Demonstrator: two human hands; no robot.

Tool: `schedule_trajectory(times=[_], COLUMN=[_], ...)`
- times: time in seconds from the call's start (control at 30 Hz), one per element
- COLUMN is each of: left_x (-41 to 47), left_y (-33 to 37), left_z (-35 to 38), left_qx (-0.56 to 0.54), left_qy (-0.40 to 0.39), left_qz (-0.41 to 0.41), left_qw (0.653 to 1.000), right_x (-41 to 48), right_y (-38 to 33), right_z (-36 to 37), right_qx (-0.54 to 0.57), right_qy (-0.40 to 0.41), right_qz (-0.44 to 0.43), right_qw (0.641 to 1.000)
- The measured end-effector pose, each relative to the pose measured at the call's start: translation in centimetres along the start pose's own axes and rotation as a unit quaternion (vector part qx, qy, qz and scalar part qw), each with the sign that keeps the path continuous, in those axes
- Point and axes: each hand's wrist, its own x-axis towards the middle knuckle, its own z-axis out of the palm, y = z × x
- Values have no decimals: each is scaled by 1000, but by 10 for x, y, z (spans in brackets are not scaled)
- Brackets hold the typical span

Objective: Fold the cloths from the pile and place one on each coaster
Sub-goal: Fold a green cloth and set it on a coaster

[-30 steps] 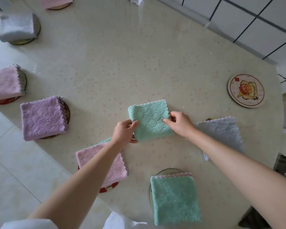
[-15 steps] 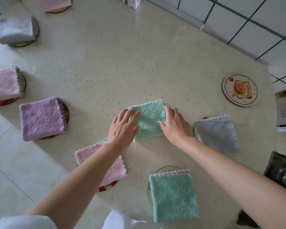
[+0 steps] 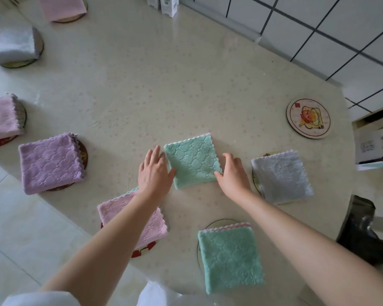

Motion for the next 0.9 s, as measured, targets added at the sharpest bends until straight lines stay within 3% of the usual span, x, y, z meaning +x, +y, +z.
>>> schedule_trajectory(times=[0.13,0.23,0.37,0.53,0.6,0.7,0.9], left_x=[-7,-8,-1,-2,-2,0,15], left_y=[23,35,42,53,60,76,146], left_z=[-1,-2,-1,-9,-10,-10,-11], left_qx=[-160,-276,-462,-578,-585,-585,-623], left_qy=[36,20,-30,-85,-102,-92,-66], left_qz=[-81,-179,-310,-367,-366,-328,-250], left_qw=[983,944,830,724,716,736,739], right_x=[10,9,9,8,7,9,20], right_y=[-4,-6,-7,3,8,23,72], right_z=[0,-3,-7,-22,-32,-50,-100], right_qx=[128,247,417,460,496,528,532], right_qy=[-28,-42,-52,-83,-94,-106,-122], right_qz=[107,195,265,243,227,204,169], right_qw=[986,948,868,850,833,817,821])
